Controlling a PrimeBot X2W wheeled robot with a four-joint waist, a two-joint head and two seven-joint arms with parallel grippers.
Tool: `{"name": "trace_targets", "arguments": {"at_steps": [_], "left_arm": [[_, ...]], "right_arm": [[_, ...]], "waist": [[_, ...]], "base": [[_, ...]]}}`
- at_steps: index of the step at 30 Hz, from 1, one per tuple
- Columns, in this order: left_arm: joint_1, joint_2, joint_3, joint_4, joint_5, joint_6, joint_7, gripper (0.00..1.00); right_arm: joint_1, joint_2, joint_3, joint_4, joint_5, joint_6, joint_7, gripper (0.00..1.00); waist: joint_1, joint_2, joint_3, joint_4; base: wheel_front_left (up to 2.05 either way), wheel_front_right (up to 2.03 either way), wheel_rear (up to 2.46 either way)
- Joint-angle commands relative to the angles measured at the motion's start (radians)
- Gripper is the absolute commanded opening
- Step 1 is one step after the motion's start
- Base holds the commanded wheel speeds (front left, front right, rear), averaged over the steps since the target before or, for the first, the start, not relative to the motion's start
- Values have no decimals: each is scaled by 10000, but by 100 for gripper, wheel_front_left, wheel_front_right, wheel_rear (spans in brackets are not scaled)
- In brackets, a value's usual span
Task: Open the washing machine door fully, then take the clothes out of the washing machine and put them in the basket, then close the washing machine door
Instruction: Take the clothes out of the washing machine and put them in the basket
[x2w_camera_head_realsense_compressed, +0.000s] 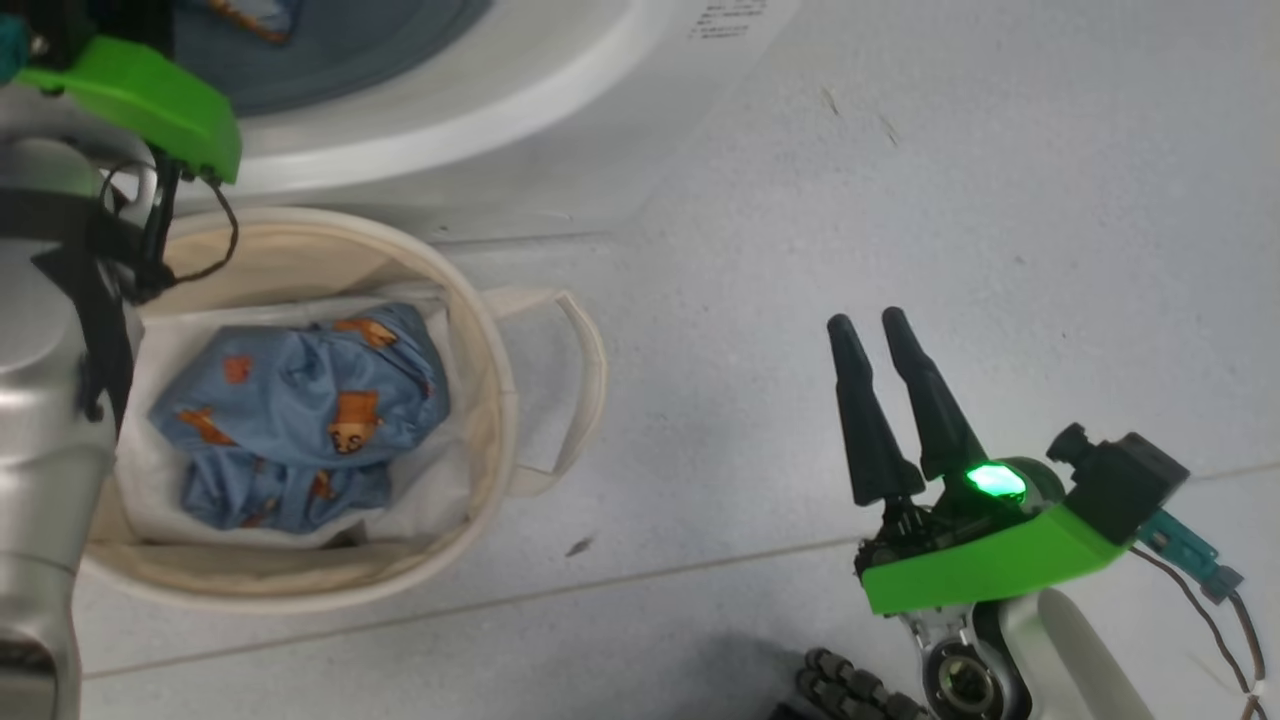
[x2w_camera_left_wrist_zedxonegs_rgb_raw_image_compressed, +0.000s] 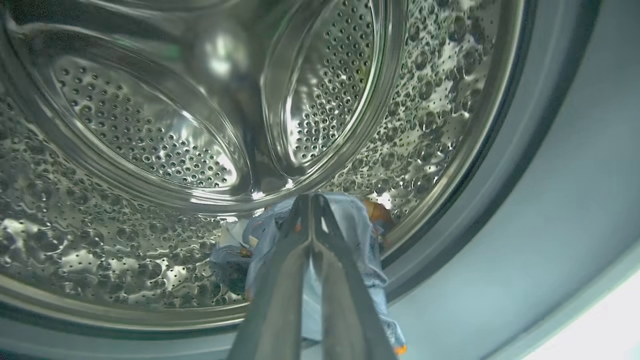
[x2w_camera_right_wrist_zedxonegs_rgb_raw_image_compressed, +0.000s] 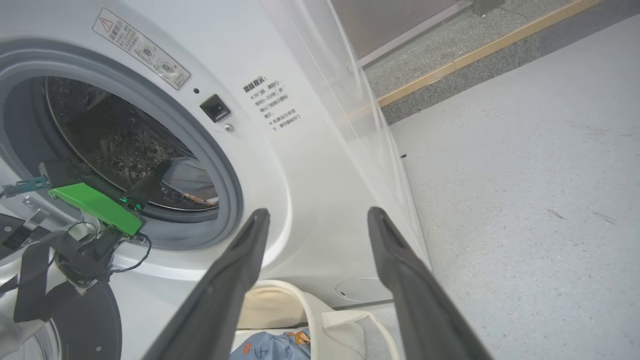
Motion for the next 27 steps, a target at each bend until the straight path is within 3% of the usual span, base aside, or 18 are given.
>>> {"name": "trace_targets", "arguments": {"at_steps": [1, 10, 15, 21, 27], "left_arm": [[173, 324, 428, -606, -120, 36, -186, 0], [2228, 335, 1601, -4221, -73, 284, -251, 0], [4063, -544, 2658, -7152, -203, 293, -252, 0], [5344, -1417, 3365, -9648, 176, 113, -253, 0], [5790, -2062, 3584, -12226, 800, -560, -253, 0]], "right_arm": [[180, -1, 81, -199, -8, 8, -120, 100], [179, -1, -121, 244, -473, 8, -120, 100], [435, -1, -647, 662, 175, 8, -120, 100], [572, -1, -828, 958, -181, 8, -120, 100], [704, -1, -1329, 1021, -427, 8, -120, 100]], "waist": [[0, 0, -397, 235], [0, 0, -1506, 847], [0, 0, -2410, 1450], [0, 0, -3250, 1910], [0, 0, -3648, 2287]], "base": [[0, 0, 0], [0, 0, 0], [0, 0, 0], [0, 0, 0], [0, 0, 0]]}}
